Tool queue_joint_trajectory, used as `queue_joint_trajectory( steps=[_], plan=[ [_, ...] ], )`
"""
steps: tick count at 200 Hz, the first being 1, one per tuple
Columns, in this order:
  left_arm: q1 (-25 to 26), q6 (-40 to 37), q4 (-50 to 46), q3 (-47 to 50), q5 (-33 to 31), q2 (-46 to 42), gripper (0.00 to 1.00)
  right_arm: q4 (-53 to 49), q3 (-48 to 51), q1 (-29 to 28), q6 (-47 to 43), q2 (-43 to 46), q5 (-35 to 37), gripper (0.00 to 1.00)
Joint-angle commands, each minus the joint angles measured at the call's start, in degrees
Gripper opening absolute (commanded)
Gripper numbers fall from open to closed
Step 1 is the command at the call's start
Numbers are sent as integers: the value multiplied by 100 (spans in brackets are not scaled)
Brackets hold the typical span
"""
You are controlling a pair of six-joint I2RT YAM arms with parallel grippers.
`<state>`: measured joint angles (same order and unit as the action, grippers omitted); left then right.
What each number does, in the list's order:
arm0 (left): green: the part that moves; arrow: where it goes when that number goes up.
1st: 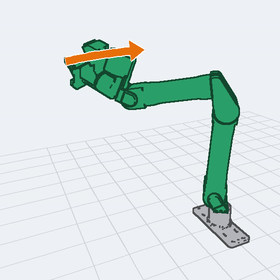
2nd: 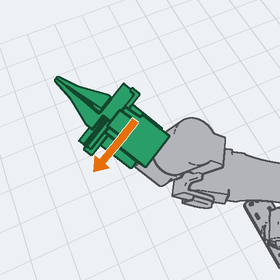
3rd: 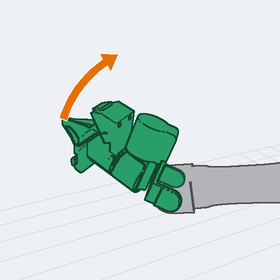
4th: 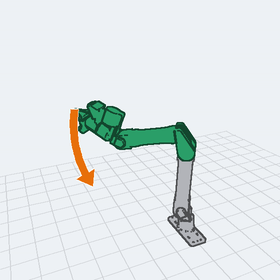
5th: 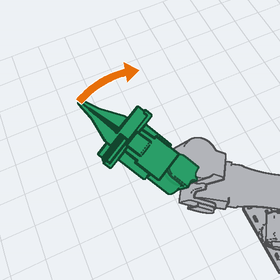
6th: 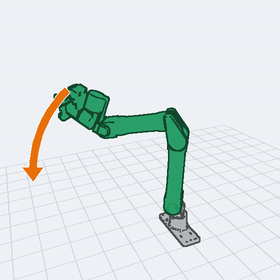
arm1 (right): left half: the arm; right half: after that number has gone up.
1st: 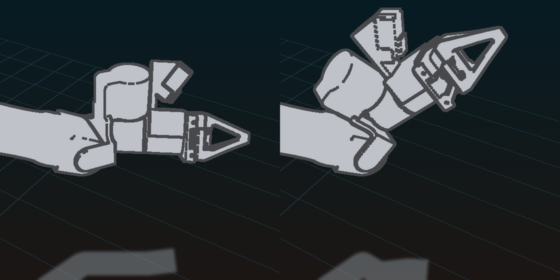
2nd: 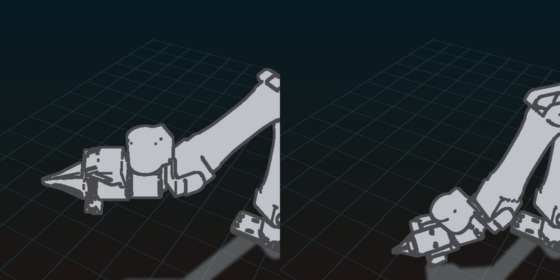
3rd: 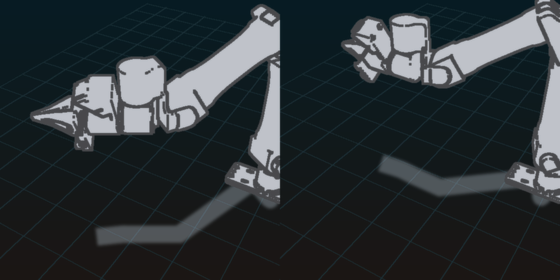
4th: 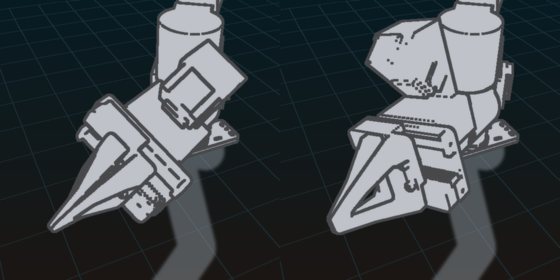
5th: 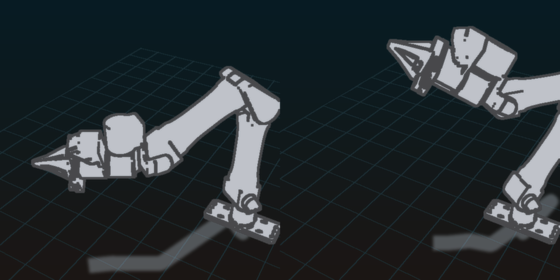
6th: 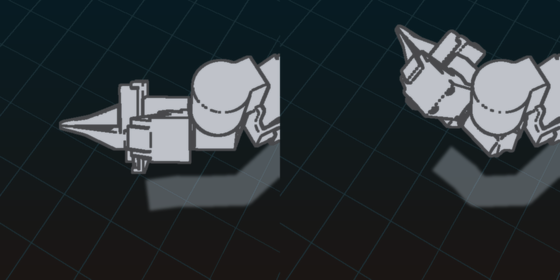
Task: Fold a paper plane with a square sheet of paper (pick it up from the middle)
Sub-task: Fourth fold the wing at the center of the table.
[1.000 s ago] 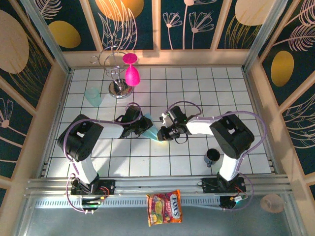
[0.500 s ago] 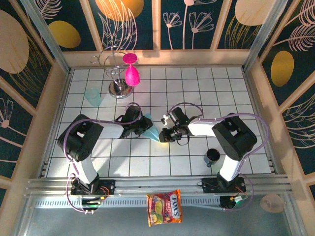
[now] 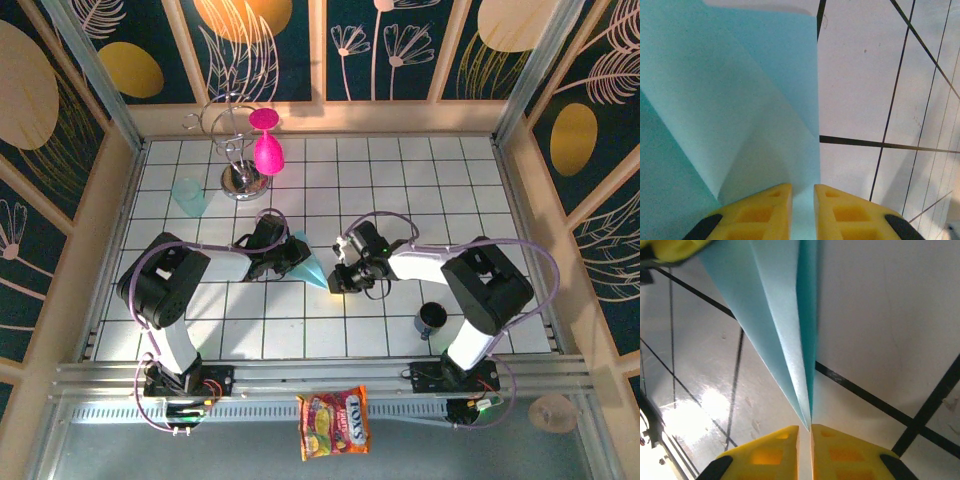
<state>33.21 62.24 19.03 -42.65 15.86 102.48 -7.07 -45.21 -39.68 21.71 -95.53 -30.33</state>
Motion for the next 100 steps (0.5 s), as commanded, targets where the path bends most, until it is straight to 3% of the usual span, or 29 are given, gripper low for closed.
queue_joint_trajectory(
  steps=[1, 43, 100],
  plan=[
    [-30, -243, -75, 65, 133, 105, 20, 241, -42, 88, 139, 472, 222, 16],
    [30, -557, 162, -124, 597, 149, 20, 929, 123, 386, 439, 623, 137, 14],
    [173, -581, 317, -349, 781, 343, 20, 838, -157, 278, 374, 65, 47, 10]
  ],
)
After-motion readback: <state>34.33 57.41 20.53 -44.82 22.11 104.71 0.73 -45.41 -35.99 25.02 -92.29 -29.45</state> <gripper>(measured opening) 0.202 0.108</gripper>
